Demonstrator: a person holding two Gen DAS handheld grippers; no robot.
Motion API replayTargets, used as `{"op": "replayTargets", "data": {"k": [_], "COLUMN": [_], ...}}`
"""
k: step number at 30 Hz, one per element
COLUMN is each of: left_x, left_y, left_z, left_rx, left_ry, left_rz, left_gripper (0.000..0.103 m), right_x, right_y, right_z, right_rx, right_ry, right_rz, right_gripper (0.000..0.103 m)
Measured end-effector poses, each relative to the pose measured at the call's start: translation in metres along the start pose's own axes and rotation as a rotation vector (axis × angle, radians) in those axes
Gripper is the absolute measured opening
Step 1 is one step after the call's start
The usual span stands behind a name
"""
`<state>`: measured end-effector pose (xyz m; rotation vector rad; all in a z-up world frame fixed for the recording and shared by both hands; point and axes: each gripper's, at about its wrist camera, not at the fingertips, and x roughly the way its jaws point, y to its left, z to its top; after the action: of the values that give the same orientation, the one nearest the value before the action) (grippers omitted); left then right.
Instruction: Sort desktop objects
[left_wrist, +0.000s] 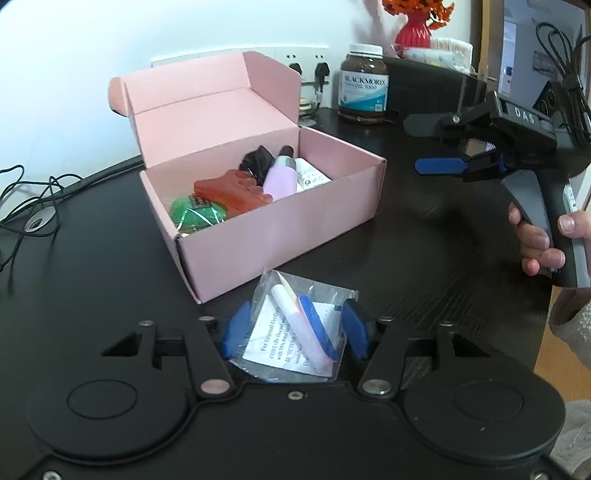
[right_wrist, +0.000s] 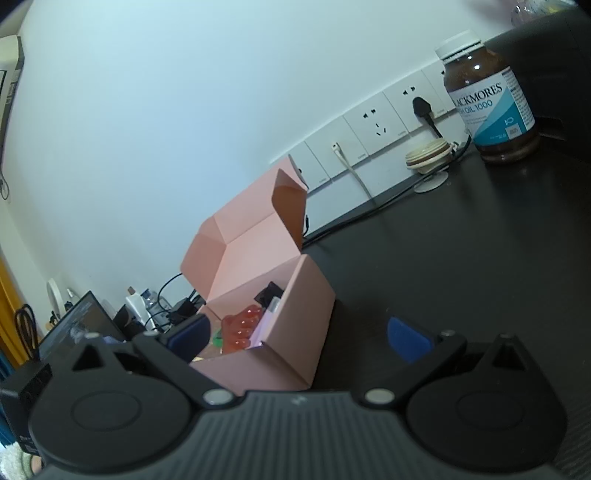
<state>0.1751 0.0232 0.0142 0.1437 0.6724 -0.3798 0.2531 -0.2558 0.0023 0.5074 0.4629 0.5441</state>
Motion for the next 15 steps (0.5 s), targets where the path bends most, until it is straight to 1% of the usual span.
{"op": "replayTargets", "data": {"k": [1, 2, 7, 12, 15], "left_x": [-0.002, -0.003, -0.006, -0.010, -0.018], "left_y": [0.001, 0.002, 0.001, -0.001, 0.001], "left_z": [0.000, -0.001, -0.006, -0.006, -0.005], "left_rx": [-0.006, -0.012, -0.008, -0.004, -0.009], "left_ry": [-0.007, -0.009, -0.023, -0.046, -0.074], "left_rz": [0.001, -0.002, 0.008, 0.023, 0.029], "left_gripper": [0.032, 0.017, 0.017, 0.013, 0.012], "right_x": [0.000, 0.000, -0.002, -0.002, -0.002], "right_y": [0.000, 0.000, -0.001, -0.001, -0.001], "right_z": [0.000, 0.000, 0.000, 0.001, 0.001], "right_rx": [0.001, 0.001, -0.002, 0.003, 0.005], "right_ry": [-0.001, -0.001, 0.002, 0.001, 0.004], "right_rz": [0.000, 0.001, 0.000, -0.002, -0.002], "right_gripper": [0.102, 0.102, 0.102, 0.102, 0.102]}}
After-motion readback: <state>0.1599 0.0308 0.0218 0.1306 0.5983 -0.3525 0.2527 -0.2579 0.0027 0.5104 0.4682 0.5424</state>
